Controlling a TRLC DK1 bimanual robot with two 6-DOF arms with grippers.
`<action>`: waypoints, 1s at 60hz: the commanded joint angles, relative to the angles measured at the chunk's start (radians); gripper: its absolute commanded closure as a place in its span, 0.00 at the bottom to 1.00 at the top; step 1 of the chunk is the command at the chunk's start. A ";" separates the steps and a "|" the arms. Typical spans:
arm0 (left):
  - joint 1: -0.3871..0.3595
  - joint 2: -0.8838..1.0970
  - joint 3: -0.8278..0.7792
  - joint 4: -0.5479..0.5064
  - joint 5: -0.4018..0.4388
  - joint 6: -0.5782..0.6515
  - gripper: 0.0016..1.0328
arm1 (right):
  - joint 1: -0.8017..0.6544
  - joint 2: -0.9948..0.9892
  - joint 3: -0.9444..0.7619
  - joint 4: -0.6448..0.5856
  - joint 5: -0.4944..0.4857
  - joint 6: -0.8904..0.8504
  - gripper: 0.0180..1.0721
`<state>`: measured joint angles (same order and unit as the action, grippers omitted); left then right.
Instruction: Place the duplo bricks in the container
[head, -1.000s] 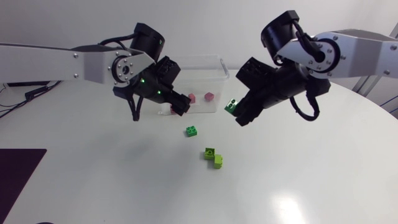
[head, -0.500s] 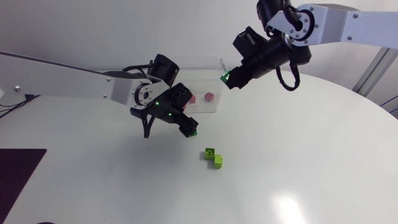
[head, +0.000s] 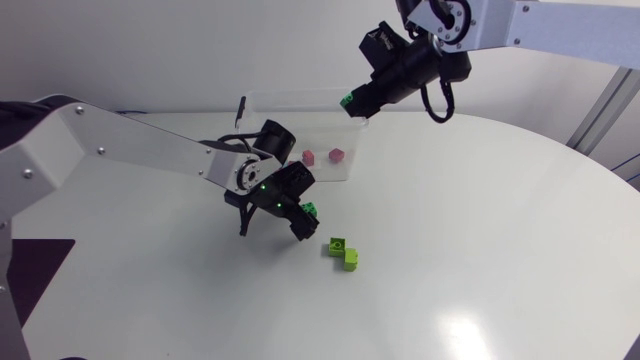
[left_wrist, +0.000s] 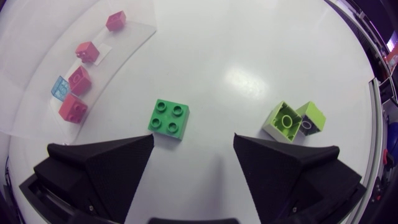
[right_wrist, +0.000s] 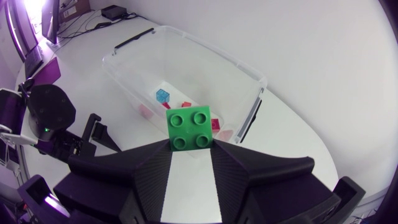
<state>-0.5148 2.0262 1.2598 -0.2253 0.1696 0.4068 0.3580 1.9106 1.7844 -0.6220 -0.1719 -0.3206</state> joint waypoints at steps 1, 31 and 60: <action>0.015 0.039 0.033 0.009 0.016 0.040 0.14 | 0.007 0.062 0.063 -0.008 -0.005 0.029 0.71; 0.039 0.063 0.084 -0.029 0.038 0.107 0.14 | 0.022 0.203 0.241 -0.070 -0.009 0.040 0.71; 0.025 0.183 0.270 -0.218 0.059 0.158 0.30 | -0.008 0.209 0.221 -0.064 -0.063 0.020 0.70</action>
<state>-0.4809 2.1651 1.4834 -0.4175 0.2134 0.5331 0.3618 2.0914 2.0029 -0.6811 -0.2249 -0.2955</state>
